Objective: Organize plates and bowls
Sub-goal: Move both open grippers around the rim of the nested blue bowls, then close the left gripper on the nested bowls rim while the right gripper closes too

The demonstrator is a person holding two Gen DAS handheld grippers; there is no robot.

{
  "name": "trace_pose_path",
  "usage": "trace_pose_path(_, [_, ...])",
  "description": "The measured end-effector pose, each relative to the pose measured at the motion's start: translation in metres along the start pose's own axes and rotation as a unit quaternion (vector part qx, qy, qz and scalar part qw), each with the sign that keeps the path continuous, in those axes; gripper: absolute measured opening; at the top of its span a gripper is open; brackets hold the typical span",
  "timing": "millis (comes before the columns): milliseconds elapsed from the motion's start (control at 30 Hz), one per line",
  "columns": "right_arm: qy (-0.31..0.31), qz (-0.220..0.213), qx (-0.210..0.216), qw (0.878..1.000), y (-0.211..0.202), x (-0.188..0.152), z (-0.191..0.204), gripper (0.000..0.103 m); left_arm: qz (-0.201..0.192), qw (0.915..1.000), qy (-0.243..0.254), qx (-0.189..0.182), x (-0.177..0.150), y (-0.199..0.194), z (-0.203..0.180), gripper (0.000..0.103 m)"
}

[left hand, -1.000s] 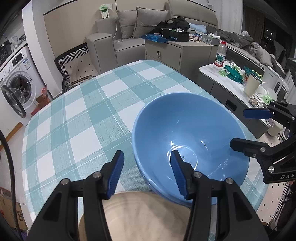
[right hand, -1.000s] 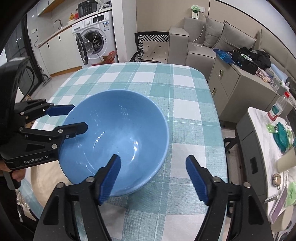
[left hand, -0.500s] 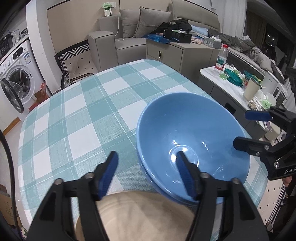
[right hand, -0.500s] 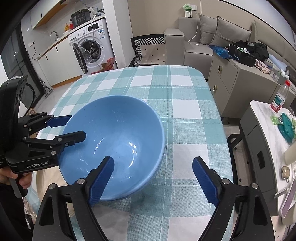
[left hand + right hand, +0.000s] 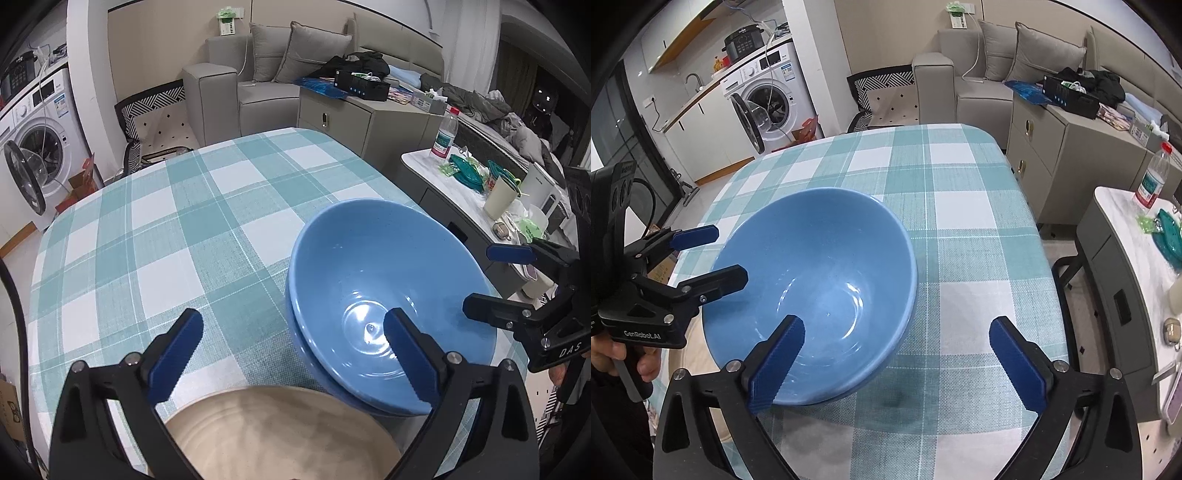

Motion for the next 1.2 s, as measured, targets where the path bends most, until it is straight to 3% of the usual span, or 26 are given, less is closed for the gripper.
trace_pose_path(967, [0.038,0.029,0.008,0.999,0.030,-0.005,-0.014,0.102,0.016,0.9996,-0.021,-0.010,-0.004,0.023,0.003,0.103])
trace_pose_path(1200, [0.054,0.043,0.031,0.997,0.035,-0.006,-0.016,0.102,0.022,0.9993,-0.028,-0.016,-0.005,0.026,0.006,0.103])
Point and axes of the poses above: each gripper's, at about its wrist camera, not at the fingertips, and y roughly the way its jaws point, z to its left, x to its top, the point moved 4 cm from there along y, roughly the way its jaws point, and after that the axes turned 14 degrees about y, right-handed, at the moved point
